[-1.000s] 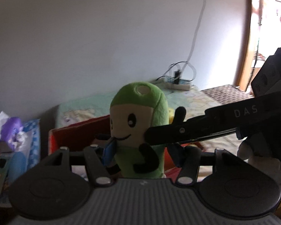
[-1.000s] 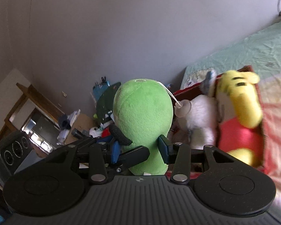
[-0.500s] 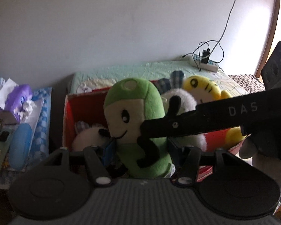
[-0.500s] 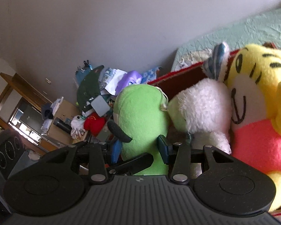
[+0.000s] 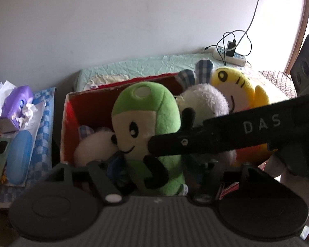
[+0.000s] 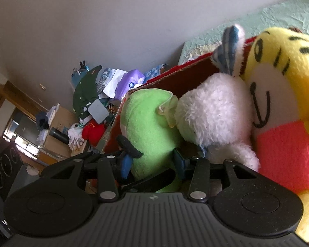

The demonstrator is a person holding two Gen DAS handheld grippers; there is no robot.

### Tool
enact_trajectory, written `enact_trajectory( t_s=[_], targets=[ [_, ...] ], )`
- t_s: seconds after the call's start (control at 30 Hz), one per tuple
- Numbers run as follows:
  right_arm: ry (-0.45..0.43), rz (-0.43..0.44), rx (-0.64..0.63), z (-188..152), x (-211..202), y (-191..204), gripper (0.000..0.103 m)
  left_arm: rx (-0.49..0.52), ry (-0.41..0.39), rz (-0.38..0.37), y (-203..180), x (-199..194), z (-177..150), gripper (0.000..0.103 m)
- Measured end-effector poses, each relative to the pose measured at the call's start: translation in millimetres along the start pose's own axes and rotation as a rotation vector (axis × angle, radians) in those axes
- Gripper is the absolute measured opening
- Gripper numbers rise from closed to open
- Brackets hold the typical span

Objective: Organize objects
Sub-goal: 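Lower the green plush toy into the red box beside the bunny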

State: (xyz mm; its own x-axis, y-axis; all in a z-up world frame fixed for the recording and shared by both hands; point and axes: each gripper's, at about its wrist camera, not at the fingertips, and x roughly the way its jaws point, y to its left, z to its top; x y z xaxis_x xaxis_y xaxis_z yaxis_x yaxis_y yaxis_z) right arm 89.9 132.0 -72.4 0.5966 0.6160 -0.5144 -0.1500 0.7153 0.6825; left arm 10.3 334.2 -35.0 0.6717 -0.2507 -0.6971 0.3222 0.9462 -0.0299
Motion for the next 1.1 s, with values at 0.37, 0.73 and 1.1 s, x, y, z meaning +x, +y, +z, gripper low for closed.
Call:
enact_trajectory(
  t_s=[0.37,0.73,1.1],
  targets=[
    [-0.017,0.001,0.025,-4,-8,1,0.049,-0.004,0.057,0.031,-3,8,1,0.071],
    [-0.04,-0.007,0.046,-8,-18,0,0.049,0.005,0.092,0.073,-9,10,2,0.075],
    [-0.07,-0.043,0.016,-16,-25,3,0.048,-0.025,0.11,0.108,-9,11,1,0.078]
  ],
)
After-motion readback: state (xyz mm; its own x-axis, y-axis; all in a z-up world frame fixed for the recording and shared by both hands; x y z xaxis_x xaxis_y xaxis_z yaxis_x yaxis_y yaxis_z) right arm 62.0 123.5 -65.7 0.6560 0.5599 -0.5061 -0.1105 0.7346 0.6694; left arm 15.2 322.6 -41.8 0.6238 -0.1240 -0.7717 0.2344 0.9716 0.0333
